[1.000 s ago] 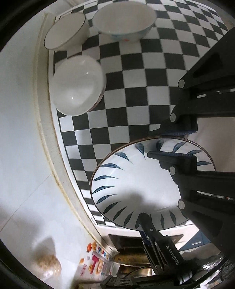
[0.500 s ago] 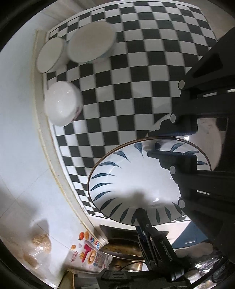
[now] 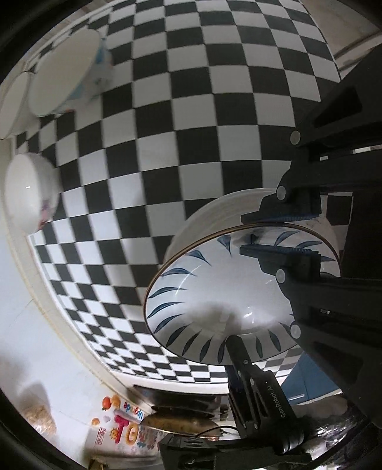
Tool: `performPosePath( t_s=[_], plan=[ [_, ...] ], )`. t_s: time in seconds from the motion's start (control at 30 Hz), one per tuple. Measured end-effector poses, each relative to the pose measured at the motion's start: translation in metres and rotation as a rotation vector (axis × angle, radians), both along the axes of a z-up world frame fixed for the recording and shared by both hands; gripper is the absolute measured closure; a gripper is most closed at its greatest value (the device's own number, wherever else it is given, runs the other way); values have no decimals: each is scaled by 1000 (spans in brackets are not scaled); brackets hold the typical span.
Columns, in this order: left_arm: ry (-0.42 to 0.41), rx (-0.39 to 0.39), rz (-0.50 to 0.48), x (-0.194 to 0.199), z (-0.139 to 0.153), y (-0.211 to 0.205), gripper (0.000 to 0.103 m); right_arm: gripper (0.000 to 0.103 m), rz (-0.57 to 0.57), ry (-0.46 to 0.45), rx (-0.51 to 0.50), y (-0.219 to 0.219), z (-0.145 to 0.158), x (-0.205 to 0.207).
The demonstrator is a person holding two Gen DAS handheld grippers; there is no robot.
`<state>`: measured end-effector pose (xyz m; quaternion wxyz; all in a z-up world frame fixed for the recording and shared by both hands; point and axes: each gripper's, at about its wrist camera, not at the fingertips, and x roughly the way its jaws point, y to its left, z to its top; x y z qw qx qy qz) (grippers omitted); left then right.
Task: Organize plates and bowls
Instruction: 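Carry the blue-striped plate stack with both grippers above the table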
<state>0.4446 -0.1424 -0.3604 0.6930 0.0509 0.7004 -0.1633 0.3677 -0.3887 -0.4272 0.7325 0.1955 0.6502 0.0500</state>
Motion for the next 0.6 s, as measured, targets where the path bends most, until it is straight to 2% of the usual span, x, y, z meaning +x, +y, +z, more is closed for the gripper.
performPosePath(
  t_s=[0.3, 0.47, 0.6],
  plan=[
    [45, 48, -17, -7, -29, -11, 76, 88, 13, 55, -3, -2, -35, -3],
    [44, 55, -15, -6, -31, -16, 75, 88, 16, 55, 3, -6, -38, 0],
    [51, 60, 5, -4, -32, -15, 75, 87, 48, 58, -37, 3, -34, 6]
  ],
)
